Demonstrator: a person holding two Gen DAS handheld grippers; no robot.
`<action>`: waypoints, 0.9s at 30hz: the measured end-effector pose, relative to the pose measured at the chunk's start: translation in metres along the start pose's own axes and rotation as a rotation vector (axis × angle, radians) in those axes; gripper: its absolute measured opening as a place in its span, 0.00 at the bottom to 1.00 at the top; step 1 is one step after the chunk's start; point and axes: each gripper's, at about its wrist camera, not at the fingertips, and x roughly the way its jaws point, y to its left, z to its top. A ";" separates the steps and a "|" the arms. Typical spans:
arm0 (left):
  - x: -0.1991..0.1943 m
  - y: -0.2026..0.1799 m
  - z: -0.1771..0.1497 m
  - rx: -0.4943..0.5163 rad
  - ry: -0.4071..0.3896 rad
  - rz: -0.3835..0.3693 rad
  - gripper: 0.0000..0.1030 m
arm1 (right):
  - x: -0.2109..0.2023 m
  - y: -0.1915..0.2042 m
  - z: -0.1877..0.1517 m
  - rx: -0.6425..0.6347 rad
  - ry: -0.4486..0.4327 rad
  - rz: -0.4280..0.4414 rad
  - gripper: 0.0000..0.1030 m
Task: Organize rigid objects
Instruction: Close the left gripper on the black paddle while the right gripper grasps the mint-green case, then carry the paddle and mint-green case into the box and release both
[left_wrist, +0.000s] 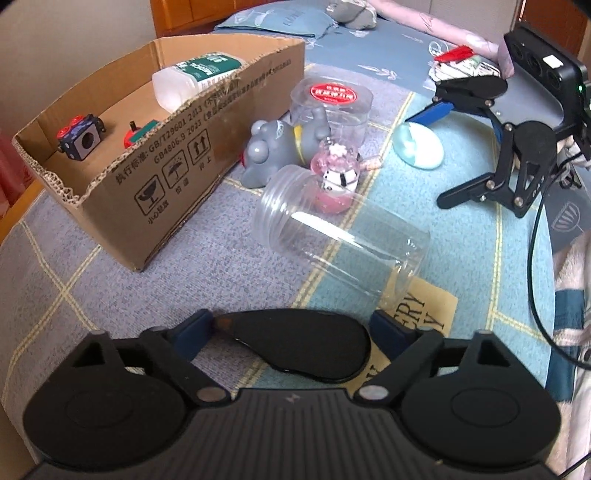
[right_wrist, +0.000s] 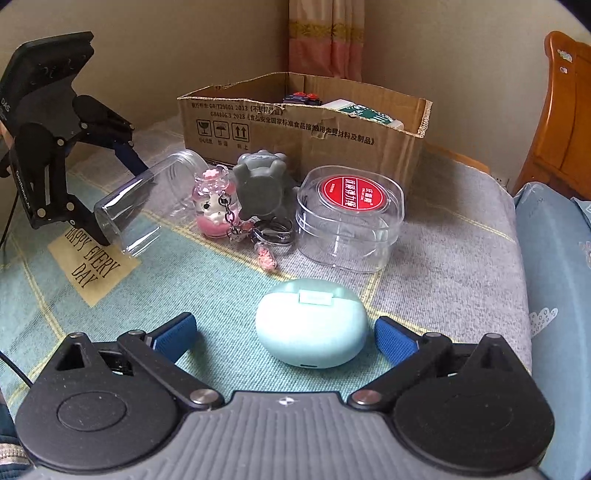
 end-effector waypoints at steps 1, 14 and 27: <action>0.000 0.000 0.000 -0.008 0.005 0.004 0.85 | 0.000 0.000 0.001 0.002 0.005 -0.002 1.00; -0.021 -0.014 -0.008 -0.095 -0.012 0.047 0.85 | -0.010 -0.004 0.012 0.020 0.044 -0.025 0.64; -0.065 -0.018 0.049 -0.245 -0.065 0.193 0.85 | -0.049 -0.008 0.052 -0.043 -0.031 0.015 0.64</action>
